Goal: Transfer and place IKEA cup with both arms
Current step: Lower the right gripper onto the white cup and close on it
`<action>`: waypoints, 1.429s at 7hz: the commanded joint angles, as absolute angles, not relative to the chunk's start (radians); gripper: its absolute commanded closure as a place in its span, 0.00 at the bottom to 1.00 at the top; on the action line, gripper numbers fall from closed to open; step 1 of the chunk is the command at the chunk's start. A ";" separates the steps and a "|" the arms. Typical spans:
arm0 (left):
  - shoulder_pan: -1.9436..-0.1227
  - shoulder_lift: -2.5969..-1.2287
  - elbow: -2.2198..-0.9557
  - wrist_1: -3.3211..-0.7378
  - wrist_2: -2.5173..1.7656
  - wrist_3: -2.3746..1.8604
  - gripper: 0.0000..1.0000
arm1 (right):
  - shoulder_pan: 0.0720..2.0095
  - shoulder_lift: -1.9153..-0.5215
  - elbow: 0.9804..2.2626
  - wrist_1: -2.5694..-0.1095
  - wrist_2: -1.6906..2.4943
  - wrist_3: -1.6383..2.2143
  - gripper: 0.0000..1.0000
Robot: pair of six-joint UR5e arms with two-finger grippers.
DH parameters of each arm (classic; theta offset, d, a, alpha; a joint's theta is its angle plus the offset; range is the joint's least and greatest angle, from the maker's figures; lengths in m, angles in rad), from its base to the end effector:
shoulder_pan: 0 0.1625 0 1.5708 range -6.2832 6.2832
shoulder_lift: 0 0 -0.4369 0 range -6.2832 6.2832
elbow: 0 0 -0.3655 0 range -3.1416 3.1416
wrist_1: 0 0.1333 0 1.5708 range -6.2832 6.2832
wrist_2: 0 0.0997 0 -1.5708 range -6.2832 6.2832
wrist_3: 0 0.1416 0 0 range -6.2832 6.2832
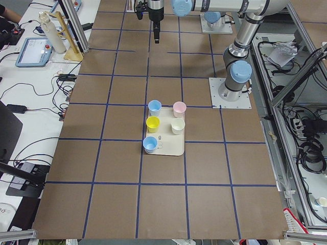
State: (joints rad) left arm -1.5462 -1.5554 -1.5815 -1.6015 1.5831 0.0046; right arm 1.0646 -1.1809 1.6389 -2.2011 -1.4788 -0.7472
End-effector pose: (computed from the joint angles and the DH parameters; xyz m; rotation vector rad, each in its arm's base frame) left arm -0.1203 -0.4579 0.4569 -0.0310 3.1292 0.0410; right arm -0.1709 -0.6099 0.2832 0.3849 -3.0765 0.3006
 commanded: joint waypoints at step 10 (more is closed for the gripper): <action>-1.543 -1.557 -1.578 -1.601 1.572 0.005 0.00 | 1.066 -1.285 1.598 -2.091 -1.496 -0.742 0.89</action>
